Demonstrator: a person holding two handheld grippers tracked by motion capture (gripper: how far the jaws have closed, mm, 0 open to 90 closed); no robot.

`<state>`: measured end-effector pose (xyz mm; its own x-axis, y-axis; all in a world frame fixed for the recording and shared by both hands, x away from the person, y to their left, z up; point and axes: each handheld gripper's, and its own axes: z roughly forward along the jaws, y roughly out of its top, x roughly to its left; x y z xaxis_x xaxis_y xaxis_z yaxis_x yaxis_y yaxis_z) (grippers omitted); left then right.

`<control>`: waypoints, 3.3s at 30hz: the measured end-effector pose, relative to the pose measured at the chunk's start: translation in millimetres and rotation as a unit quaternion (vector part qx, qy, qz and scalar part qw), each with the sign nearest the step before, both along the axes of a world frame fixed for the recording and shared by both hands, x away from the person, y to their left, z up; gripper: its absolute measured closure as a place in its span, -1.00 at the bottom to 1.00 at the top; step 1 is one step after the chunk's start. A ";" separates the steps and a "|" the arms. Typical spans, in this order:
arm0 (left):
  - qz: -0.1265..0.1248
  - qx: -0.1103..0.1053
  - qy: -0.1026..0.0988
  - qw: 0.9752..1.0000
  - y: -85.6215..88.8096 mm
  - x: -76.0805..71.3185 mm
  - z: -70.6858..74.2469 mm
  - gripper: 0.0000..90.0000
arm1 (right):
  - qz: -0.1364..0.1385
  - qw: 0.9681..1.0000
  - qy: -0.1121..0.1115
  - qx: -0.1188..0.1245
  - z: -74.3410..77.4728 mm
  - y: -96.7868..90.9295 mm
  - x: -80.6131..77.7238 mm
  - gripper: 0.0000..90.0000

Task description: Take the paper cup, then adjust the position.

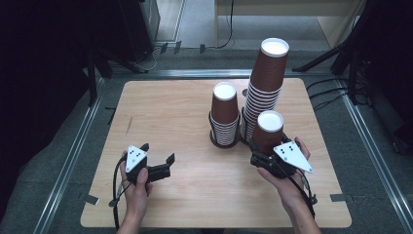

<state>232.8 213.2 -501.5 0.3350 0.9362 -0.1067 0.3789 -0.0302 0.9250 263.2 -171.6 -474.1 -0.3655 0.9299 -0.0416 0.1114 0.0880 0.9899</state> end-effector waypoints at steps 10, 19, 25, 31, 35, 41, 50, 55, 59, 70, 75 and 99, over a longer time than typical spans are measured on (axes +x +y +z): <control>-0.048 0.004 -0.002 0.999 -24.2 5.1 2.2 -0.99 | 0.001 0.999 0.005 -0.033 -13.2 4.0 0.2 -0.77; -0.077 0.007 -0.003 0.997 -32.6 2.1 4.8 -0.99 | 0.003 0.995 0.005 -0.103 -31.0 16.9 -1.3 -0.77; -0.110 -0.001 0.003 0.994 -43.4 1.8 7.2 -0.99 | 0.004 0.990 -0.005 -0.141 -36.0 20.8 -2.9 -0.77; -0.146 -0.010 0.004 0.989 -54.8 0.0 13.0 -0.99 | 0.004 0.987 -0.012 -0.161 -36.9 21.3 -5.5 -0.77; -0.172 -0.026 0.000 0.985 -58.5 -1.5 16.5 -0.99 | 0.005 0.985 -0.018 -0.174 -37.1 22.1 -7.0 -0.77; -0.196 -0.038 0.003 0.980 -63.3 -0.6 16.3 -0.99 | 0.018 0.978 -0.031 -0.206 -40.1 29.3 -9.5 -0.77; -0.240 -0.035 -0.005 0.970 -79.0 -5.2 20.8 -0.99 | 0.033 0.964 -0.060 -0.257 -42.3 39.3 -15.0 -0.77; -0.260 -0.038 -0.009 0.965 -86.4 -6.5 24.6 -0.98 | 0.039 0.956 -0.072 -0.281 -45.4 42.4 -17.6 -0.77; -0.265 -0.049 -0.009 0.963 -88.0 -5.7 26.2 -0.86 | 0.047 0.950 -0.084 -0.297 -46.6 44.9 -20.3 -0.77; -0.285 -0.046 -0.003 0.958 -96.4 -6.2 25.2 -0.86 | 0.079 0.924 -0.129 -0.351 -53.0 56.9 -28.8 -0.77; -0.285 -0.055 0.001 0.957 -95.7 -5.8 25.2 -0.83 | 0.100 0.913 -0.146 -0.368 -54.7 65.9 -33.7 -0.77; -0.286 -0.051 0.013 0.957 -97.7 -6.6 25.2 -0.52 | 0.129 0.879 -0.190 -0.417 -58.0 82.7 -42.9 -0.77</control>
